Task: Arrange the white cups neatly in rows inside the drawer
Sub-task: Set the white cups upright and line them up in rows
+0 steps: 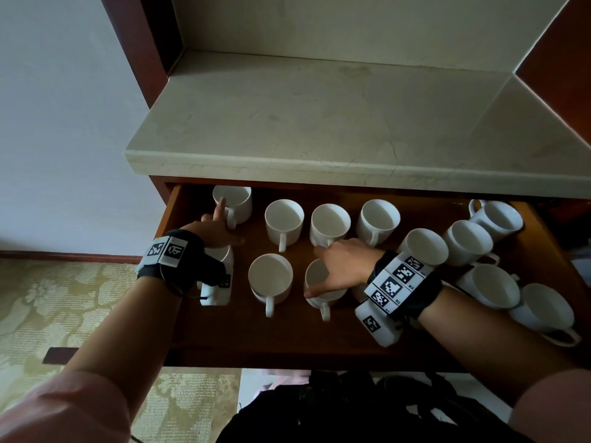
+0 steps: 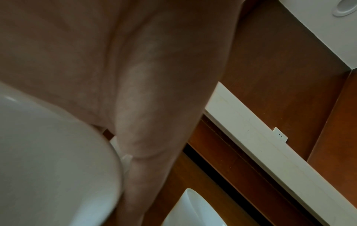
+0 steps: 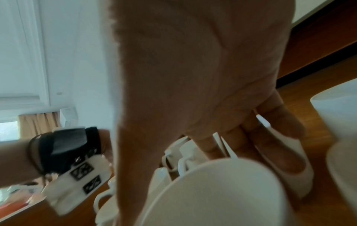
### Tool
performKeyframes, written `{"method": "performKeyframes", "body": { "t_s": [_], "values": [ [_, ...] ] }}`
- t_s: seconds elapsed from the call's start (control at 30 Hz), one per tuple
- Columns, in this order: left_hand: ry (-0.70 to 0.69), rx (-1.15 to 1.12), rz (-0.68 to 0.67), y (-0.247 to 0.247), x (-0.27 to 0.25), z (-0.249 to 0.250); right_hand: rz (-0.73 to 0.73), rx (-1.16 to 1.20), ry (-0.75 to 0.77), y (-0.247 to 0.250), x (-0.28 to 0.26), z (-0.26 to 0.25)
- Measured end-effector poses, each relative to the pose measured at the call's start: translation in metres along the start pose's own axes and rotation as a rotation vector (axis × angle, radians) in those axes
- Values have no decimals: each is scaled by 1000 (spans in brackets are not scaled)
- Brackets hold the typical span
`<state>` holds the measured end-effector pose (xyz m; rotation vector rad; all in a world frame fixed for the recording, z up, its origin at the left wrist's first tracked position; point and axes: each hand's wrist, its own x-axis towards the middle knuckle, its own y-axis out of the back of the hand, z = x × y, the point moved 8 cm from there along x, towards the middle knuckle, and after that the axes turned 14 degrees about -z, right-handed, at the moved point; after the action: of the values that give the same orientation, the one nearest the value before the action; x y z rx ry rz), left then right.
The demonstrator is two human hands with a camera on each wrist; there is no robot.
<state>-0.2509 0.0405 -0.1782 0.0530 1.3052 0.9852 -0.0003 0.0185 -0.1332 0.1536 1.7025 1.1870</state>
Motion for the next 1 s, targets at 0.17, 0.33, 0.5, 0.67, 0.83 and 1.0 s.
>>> {"method": "performKeyframes", "body": {
  "t_s": [0.17, 0.33, 0.5, 0.67, 0.83, 1.0],
  "values": [
    [-3, 46, 42, 9, -13, 4, 28, 238, 56, 21, -22, 34],
    [-14, 303, 128, 17, -42, 35, 66, 460, 10, 22, -41, 86],
    [-266, 487, 39, -7, -58, 97, 28, 576, -6, 2, -43, 115],
    [-385, 494, -74, -49, -62, 145, -72, 638, 48, -16, -43, 116],
    [-452, 449, -36, -67, -43, 174, -168, 638, 87, -36, -41, 112],
    [-397, 504, -24, -80, -23, 172, -217, 527, 141, -39, -39, 103]
  ]
}}
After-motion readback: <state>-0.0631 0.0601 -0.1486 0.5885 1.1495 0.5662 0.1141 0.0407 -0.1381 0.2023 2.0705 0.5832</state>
